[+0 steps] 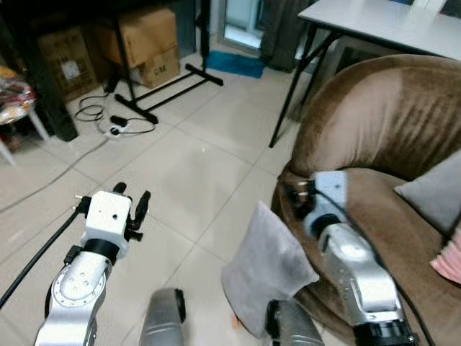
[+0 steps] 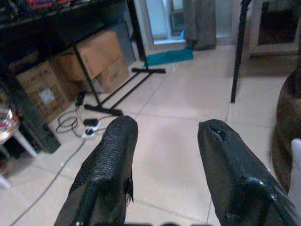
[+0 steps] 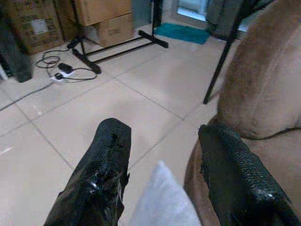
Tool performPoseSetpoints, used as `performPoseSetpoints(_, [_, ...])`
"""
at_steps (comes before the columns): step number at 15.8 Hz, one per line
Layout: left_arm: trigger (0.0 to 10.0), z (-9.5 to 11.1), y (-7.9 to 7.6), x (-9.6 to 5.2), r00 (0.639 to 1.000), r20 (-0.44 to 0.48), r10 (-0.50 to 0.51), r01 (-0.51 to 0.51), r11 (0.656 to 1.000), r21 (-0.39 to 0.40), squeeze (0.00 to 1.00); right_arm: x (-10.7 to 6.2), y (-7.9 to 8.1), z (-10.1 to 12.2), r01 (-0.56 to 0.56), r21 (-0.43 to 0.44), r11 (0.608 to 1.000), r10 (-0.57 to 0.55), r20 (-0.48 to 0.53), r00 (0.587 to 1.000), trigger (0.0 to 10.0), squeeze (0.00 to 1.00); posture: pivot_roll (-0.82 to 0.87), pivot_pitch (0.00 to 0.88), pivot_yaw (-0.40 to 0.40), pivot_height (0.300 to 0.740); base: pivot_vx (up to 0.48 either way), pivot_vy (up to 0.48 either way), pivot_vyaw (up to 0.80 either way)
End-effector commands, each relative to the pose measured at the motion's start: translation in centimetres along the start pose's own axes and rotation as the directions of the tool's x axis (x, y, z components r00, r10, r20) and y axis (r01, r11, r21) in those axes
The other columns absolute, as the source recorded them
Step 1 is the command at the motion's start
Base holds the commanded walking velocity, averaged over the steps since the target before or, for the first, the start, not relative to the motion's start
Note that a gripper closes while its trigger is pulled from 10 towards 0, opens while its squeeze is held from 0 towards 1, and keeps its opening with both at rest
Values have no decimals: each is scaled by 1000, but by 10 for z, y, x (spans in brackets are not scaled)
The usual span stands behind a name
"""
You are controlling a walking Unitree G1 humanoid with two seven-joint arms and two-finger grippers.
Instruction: Move the pillow to the sofa from floor
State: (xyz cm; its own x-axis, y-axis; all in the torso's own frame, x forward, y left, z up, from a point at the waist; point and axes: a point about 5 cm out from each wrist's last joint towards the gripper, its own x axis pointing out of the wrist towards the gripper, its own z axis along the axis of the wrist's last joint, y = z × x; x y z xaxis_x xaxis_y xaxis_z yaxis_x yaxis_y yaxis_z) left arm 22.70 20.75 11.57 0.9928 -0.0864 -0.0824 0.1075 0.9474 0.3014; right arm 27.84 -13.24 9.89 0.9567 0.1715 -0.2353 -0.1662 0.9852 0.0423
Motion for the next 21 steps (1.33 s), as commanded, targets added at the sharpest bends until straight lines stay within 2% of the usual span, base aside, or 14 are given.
performPoseSetpoints(1, [10000, -2, -2, -1, 1000, -4, -8, 8, 1000, 11, 0, 0, -8, 0, 19, -2, 1000, -19, 3, 1000, 10000, 0, 49, 0, -60, 577, 0, 0, 0])
performPoseSetpoints(6, [10000, -5, -3, -1, 1000, -12, -22, 22, 1000, 14, 0, 4, -11, -3, 5, -18, 1000, -5, -11, 1000, 10000, 0, 49, 0, -61, 532, 0, 0, 0])
performPoseSetpoints(11, [10000, -3, 1, 3, 998, -11, -54, 55, 998, 32, 0, 26, -9, -9, -36, -24, 999, 35, -50, 998, 10000, 0, 52, 0, -44, 487, 0, 0, 0])
performPoseSetpoints(13, [10000, 0, 1, 6, 997, -5, -76, 76, 996, 42, 0, 37, -9, -15, -55, -12, 998, 54, -74, 996, 10000, 0, 51, 0, -35, 487, 0, 0, 0])
performPoseSetpoints(14, [10000, 1, 1, 7, 996, -4, -85, 85, 995, 44, 0, 41, -9, -17, -55, -7, 998, 54, -83, 995, 10000, 545, 51, 0, -32, 487, 0, 0, 0])
performPoseSetpoints(15, [10000, 2, -1, 9, 994, 0, -109, 109, 993, 48, 0, 47, -11, -19, -52, 23, 998, 54, -89, 995, 10000, 1000, 53, 0, -30, 487, 0, 0, 0])
performPoseSetpoints(18, [10000, 6, -6, 10, 981, 0, -196, 196, 979, 50, 0, 63, -22, -26, 8, -13, 1000, -10, -154, 988, 10000, 1000, 58, 0, -30, 487, 0, 0, 0])
performPoseSetpoints(21, [10000, 13, -14, 2, 937, 4, -348, 348, 937, 23, 0, 65, -39, -37, 100, -64, 993, -113, -246, 963, 10000, 1000, 60, 57, -25, 487, 0, 0, 0])
